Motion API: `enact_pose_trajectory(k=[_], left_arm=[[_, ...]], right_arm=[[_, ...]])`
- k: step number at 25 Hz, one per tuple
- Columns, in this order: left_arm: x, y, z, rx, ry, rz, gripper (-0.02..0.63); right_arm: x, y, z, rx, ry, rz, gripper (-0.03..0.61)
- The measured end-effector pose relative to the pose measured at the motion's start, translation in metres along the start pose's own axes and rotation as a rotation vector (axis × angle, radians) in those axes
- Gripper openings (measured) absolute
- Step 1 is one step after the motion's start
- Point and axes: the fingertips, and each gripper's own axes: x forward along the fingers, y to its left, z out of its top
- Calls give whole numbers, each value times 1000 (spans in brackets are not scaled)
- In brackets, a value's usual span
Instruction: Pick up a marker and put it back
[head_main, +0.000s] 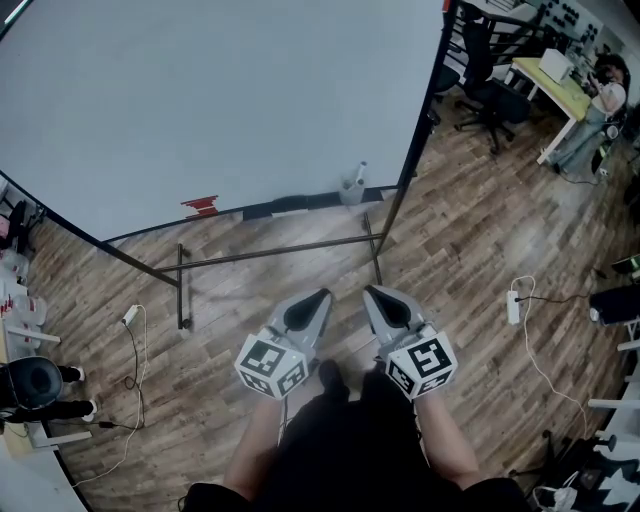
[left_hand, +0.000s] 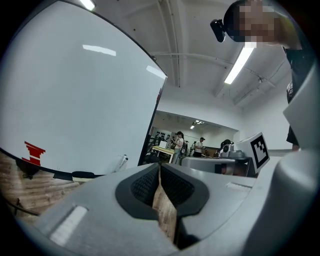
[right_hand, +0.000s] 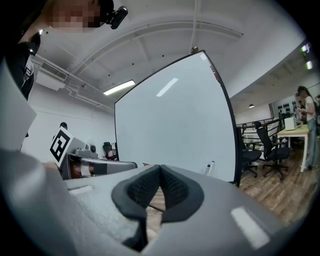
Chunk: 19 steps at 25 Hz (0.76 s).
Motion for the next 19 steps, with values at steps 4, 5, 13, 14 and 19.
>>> enact_pose_trajectory(k=[4, 5, 13, 14, 19], left_arm=[[1, -1, 3, 8, -4, 0, 12], [1, 0, 3, 8, -5, 1, 12], [2, 4, 2, 3, -4, 4, 12], [2, 5, 1, 2, -3, 3, 12], [4, 6, 0, 1, 2, -2, 12]], right_arm=[[1, 0, 3, -6, -6, 8, 3], [1, 0, 4, -7, -6, 9, 3], [4, -5, 3, -10, -1, 4, 3], [4, -5, 2, -11, 0, 3, 3], [6, -6, 0, -12, 13, -4, 3]])
